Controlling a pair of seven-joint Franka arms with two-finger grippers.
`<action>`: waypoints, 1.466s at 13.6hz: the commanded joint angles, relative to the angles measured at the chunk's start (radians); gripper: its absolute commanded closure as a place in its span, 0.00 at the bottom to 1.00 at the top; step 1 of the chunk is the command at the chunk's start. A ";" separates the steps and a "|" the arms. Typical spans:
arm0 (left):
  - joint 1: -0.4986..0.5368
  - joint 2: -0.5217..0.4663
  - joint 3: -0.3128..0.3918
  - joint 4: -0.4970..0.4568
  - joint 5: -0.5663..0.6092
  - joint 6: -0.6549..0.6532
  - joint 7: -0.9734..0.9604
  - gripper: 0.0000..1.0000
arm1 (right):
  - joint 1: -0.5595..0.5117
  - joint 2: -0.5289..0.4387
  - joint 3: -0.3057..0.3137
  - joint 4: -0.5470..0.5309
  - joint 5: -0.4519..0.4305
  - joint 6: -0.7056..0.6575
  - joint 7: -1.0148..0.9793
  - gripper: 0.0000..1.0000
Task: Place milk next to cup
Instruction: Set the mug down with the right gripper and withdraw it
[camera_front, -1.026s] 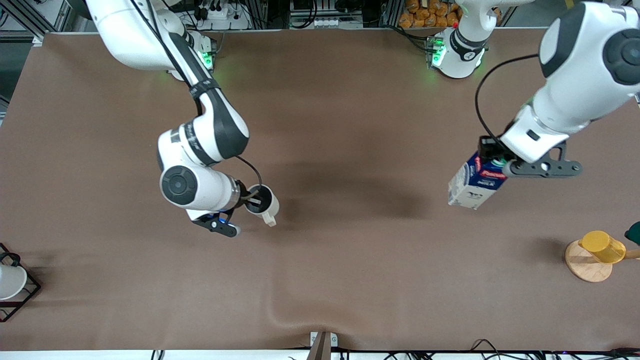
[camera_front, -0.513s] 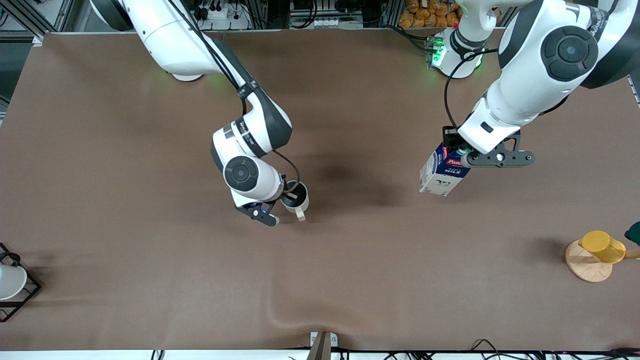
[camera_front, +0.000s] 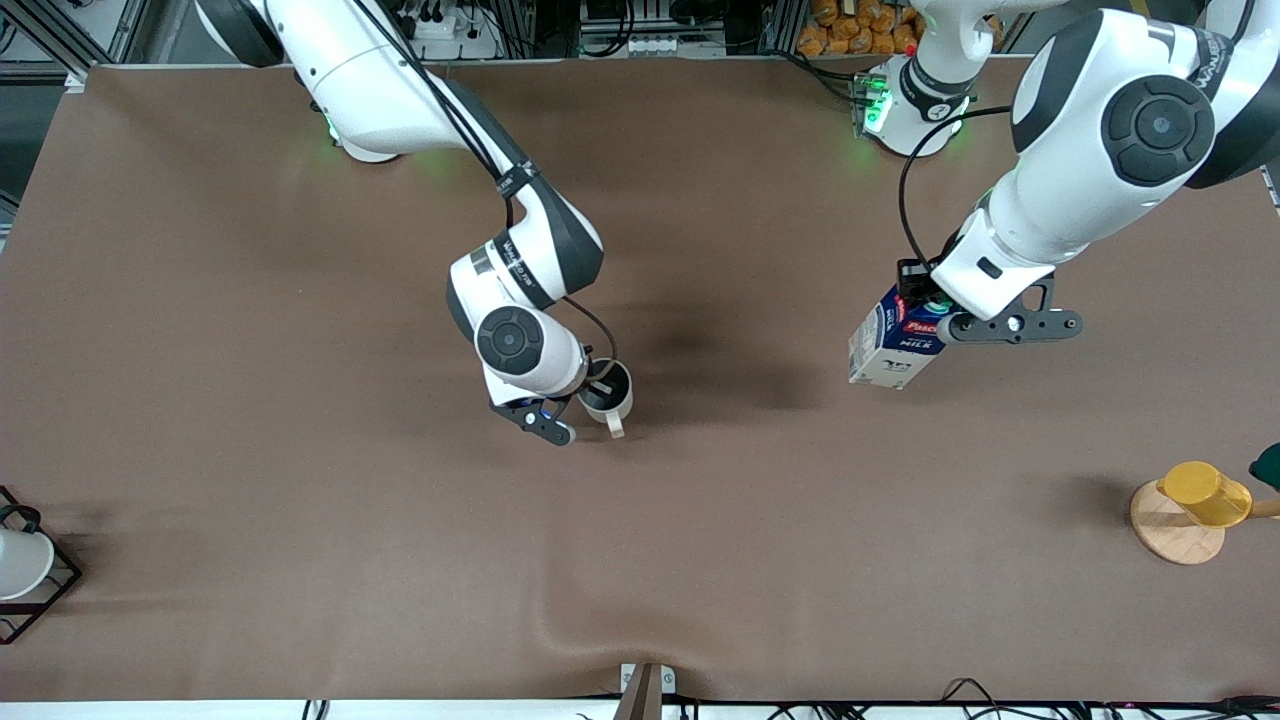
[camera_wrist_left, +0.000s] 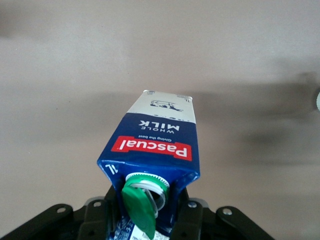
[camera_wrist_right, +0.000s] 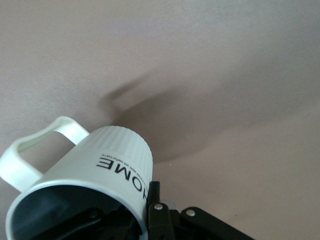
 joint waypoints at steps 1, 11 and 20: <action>0.015 -0.008 -0.002 0.007 -0.023 -0.018 -0.010 0.55 | 0.018 0.027 -0.009 0.017 0.018 0.042 0.042 1.00; -0.040 0.027 -0.012 0.014 -0.023 -0.011 -0.014 0.55 | 0.001 0.027 -0.012 0.022 0.018 0.081 0.073 0.00; -0.286 0.281 -0.012 0.239 -0.016 0.006 -0.381 0.58 | -0.184 -0.194 -0.014 0.046 0.015 -0.266 -0.207 0.00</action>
